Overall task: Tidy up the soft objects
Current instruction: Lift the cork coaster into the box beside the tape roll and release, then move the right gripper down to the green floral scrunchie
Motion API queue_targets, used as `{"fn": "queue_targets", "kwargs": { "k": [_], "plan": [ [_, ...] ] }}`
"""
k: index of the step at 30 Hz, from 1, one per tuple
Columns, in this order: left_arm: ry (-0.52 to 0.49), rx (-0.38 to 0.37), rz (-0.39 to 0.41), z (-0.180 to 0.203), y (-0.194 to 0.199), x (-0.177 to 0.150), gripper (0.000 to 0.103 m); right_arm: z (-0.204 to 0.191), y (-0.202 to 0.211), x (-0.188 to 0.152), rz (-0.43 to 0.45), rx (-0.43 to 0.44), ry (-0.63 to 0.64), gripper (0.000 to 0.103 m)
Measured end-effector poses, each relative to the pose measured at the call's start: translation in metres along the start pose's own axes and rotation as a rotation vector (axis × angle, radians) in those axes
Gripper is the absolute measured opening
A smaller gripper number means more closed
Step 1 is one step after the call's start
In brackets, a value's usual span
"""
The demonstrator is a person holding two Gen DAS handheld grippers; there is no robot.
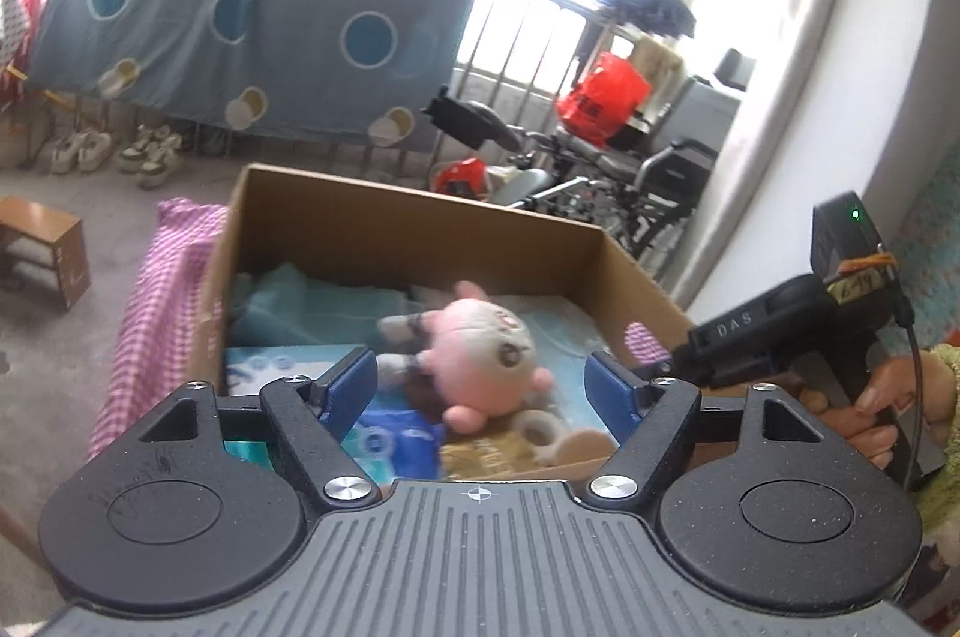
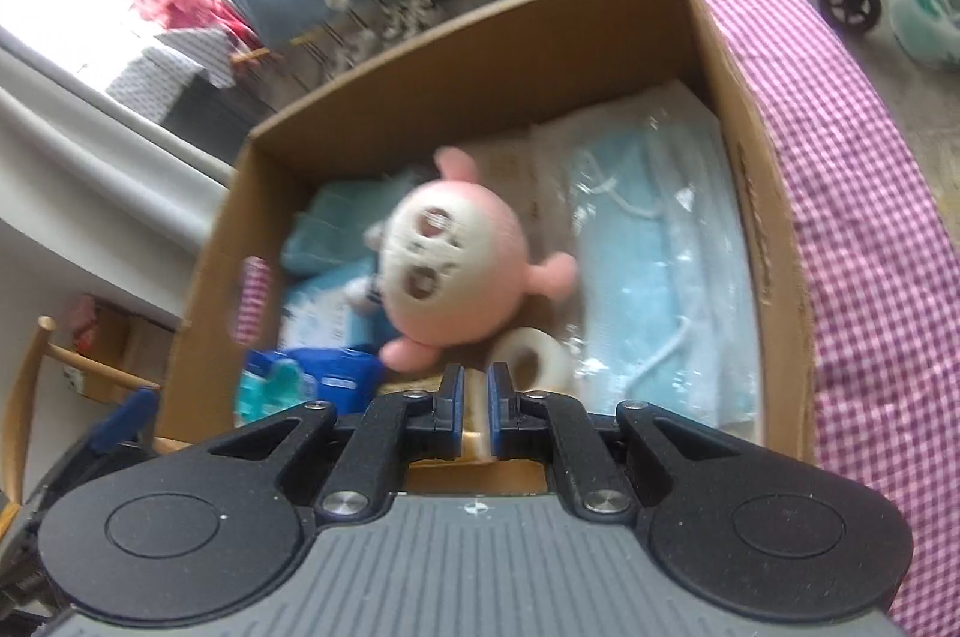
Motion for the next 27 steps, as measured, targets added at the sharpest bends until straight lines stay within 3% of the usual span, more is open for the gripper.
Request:
{"fn": "queue_targets", "kwargs": {
  "k": [6,9,15,17,19,21,27],
  "plan": [
    [0.019,0.002,-0.008,-0.015,-0.001,-0.002,0.084,0.007,0.005,0.003,-0.002,-0.037,-0.005,0.009],
    [0.004,0.003,-0.016,-0.015,0.001,-0.004,0.093,0.004,0.012,0.002,0.012,-0.044,-0.001,0.01],
    [0.001,-0.027,-0.034,-0.014,0.016,-0.011,0.102,-0.017,0.047,-0.016,0.097,-0.027,0.056,0.012],
    [0.001,-0.041,-0.061,-0.012,0.019,-0.015,0.102,-0.024,0.059,-0.029,0.122,-0.01,0.069,0.019],
    [0.001,-0.053,-0.109,-0.01,0.018,-0.023,0.102,-0.027,0.067,-0.045,0.146,0.009,0.06,0.04],
    [0.003,-0.053,-0.162,-0.009,0.015,-0.032,0.102,-0.027,0.073,-0.061,0.178,0.03,0.042,0.052],
    [-0.041,-0.064,-0.312,0.009,-0.001,-0.065,0.102,-0.018,0.07,-0.104,0.191,0.031,-0.036,0.059]
  ]
}}
Point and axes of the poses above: each gripper's, at about its wrist camera, not at the fingertips, and y roughly against the way its jaws point, z to its right, x to its top, the point moved 3 cm from there along -y, roughly the way its jaws point, and after that the axes turned 8 degrees about y, right-handed, at the moved point
